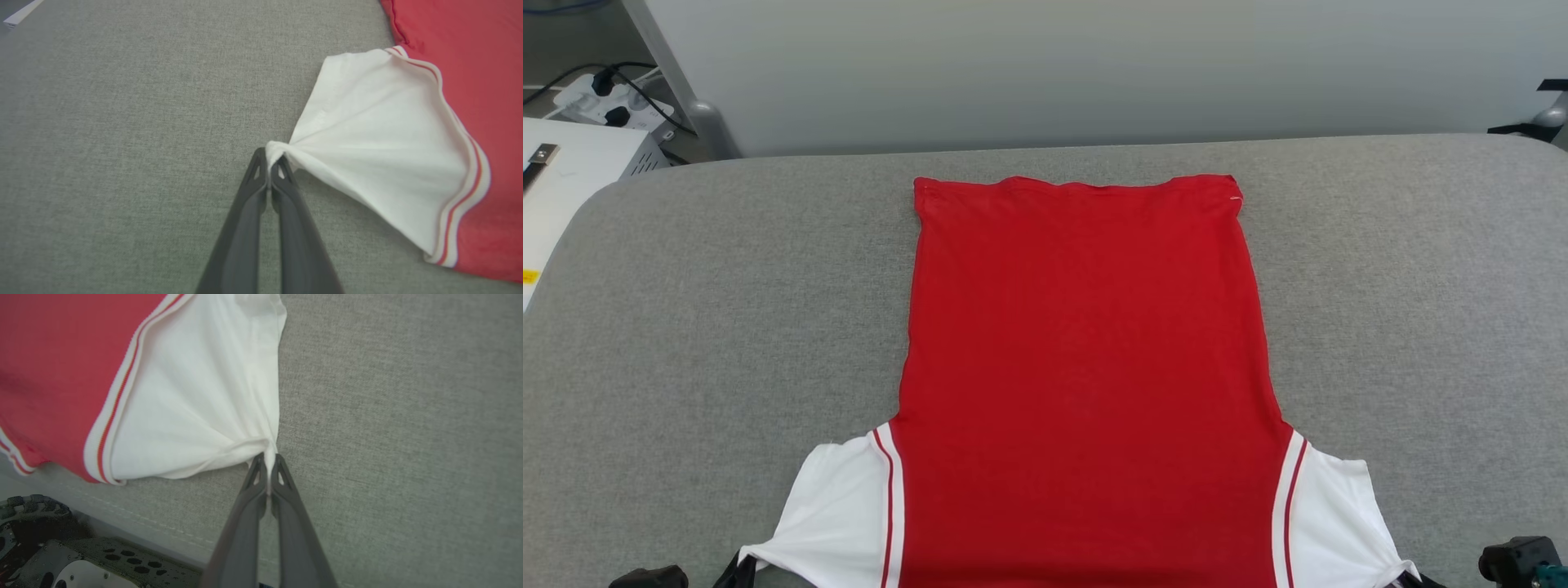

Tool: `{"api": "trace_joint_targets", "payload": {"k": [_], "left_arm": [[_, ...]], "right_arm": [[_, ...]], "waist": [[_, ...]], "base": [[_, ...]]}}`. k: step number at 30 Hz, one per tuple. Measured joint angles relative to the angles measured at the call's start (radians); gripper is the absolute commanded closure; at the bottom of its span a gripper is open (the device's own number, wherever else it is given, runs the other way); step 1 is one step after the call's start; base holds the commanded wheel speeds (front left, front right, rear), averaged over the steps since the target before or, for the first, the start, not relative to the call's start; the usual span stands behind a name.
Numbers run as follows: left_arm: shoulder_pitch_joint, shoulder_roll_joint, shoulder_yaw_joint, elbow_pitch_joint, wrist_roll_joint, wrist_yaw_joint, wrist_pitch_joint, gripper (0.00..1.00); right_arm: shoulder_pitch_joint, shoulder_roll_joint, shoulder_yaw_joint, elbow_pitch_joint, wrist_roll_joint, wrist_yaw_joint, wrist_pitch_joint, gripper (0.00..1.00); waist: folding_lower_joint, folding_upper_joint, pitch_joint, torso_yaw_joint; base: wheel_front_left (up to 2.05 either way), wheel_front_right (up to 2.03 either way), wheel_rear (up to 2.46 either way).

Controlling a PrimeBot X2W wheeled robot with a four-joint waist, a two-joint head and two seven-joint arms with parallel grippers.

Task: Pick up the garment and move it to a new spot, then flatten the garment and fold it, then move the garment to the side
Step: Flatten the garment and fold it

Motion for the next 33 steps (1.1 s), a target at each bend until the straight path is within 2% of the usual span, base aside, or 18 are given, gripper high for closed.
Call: {"api": "trace_joint_targets", "payload": {"k": [3, 5, 6, 14, 18, 22, 27, 33], "left_arm": [[0.0, -0.015, 0.011, 0.005, 0.011, -0.004, 0.0, 1.0], [0.0, -0.021, 0.016, 0.005, 0.02, -0.006, 0.0, 1.0], [-0.002, -0.029, 0.032, 0.002, 0.045, -0.01, 0.0, 1.0], [-0.002, -0.072, 0.087, -0.052, 0.1, -0.013, 0.0, 1.0], [-0.007, -0.094, 0.113, -0.088, 0.132, -0.014, 0.0, 1.0], [-0.032, -0.118, 0.127, -0.124, 0.163, -0.023, 0.0, 1.0], [-0.087, -0.148, 0.129, -0.155, 0.204, -0.04, 0.0, 1.0], [-0.147, -0.194, 0.135, -0.188, 0.254, -0.058, 0.0, 1.0]], "right_arm": [[0.011, 0.022, -0.035, -0.02, -0.018, 0.0, 0.027, 0.98], [0.014, 0.033, -0.051, -0.035, -0.028, 0.0, 0.047, 0.53], [0.014, 0.043, -0.086, -0.064, -0.049, 0.0, 0.059, 0.0], [-0.03, 0.04, -0.257, -0.211, -0.132, -0.001, 0.077, 0.0], [-0.13, 0.028, -0.349, -0.311, -0.168, -0.001, 0.108, 0.0], [-0.277, 0.018, -0.399, -0.374, -0.191, -0.001, 0.153, 0.0], [-0.502, -0.012, -0.4, -0.374, -0.199, -0.001, 0.233, 0.0], [-0.791, -0.025, -0.322, -0.229, -0.161, -0.001, 0.416, 0.0]], "waist": [[0.0, 0.0, 0.005, 0.0], [0.0, 0.0, 0.007, 0.0], [0.0, 0.0, 0.013, -0.001], [0.0, 0.0, 0.033, 0.0], [0.0, 0.0, 0.055, 0.01], [0.0, 0.0, 0.089, 0.027], [0.0001, 0.0, 0.144, 0.056], [0.0002, 0.0, 0.224, 0.1]], "base": [[0.0, 0.0, 0.0], [0.0, 0.0, 0.0], [0.0, 0.0, 0.0], [0.0, 0.0, 0.0], [0.0, 0.0, 0.0], [0.0, 0.0, 0.0], [0.0, 0.0, 0.0], [0.0, 0.0, 0.0]]}}
